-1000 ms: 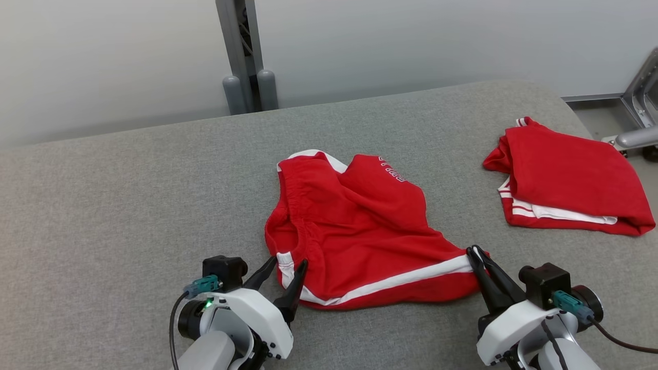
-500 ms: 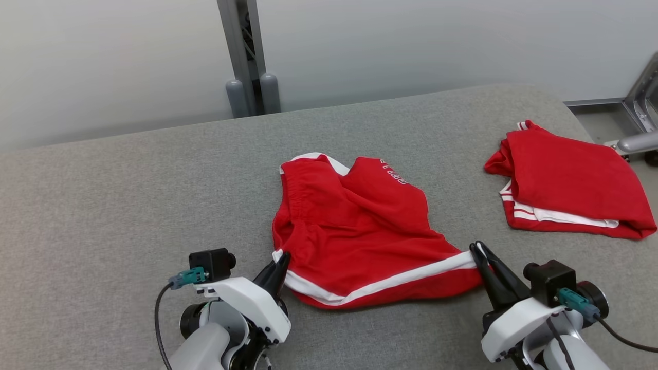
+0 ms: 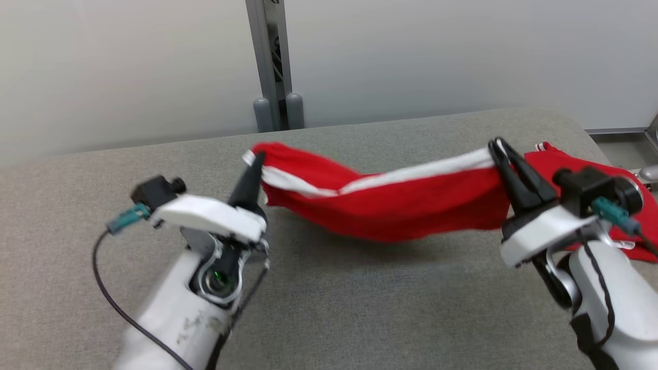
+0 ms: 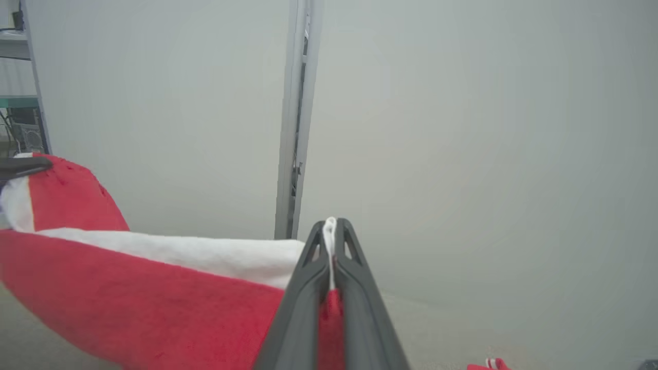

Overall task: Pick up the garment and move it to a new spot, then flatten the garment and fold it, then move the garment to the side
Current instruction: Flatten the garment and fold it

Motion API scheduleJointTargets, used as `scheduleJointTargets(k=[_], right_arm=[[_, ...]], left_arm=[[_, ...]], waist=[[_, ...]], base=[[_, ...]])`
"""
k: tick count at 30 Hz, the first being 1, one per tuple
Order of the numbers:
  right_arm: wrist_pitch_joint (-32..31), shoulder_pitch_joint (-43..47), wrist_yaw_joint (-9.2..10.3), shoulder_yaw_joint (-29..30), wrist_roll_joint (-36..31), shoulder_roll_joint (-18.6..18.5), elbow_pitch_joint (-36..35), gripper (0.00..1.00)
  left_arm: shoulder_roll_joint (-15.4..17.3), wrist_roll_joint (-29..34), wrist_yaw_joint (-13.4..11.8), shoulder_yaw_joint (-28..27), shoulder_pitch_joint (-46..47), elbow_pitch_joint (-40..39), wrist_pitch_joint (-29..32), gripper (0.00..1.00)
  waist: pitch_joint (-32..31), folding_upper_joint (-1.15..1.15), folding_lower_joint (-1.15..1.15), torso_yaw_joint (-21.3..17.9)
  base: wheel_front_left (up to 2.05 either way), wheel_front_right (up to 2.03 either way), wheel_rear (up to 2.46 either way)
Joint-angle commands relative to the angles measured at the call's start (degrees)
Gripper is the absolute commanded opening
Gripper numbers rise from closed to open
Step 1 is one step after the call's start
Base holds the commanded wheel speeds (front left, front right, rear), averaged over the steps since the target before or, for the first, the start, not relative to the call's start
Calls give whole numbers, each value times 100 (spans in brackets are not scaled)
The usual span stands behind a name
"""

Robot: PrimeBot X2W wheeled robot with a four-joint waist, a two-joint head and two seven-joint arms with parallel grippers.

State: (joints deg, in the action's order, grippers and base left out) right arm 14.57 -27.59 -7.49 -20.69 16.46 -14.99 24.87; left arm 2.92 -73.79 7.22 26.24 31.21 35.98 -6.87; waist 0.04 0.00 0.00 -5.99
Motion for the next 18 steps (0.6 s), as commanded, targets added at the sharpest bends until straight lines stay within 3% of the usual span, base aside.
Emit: scheduleJointTargets(k=[1,6,10,18], right_arm=[[-29,-239,0,-62,-12,-49,1,0],[-138,-1128,0,-200,208,-153,75,0],[-270,-1961,0,-465,161,-194,312,0],[-329,-3809,0,-1008,243,-257,1090,0]], left_arm=[[46,-220,-172,-217,222,-67,52,0],[39,-419,-819,-485,1084,-385,343,0],[199,-187,-1210,-388,1878,-393,602,0],[339,134,-1552,-331,3420,105,892,0]], waist=[[-27,0,0,46],[105,0,0,177],[425,0,0,224],[1483,0,0,205]], base=[[0,0,0],[0,0,0],[0,0,0],[0,0,0]])
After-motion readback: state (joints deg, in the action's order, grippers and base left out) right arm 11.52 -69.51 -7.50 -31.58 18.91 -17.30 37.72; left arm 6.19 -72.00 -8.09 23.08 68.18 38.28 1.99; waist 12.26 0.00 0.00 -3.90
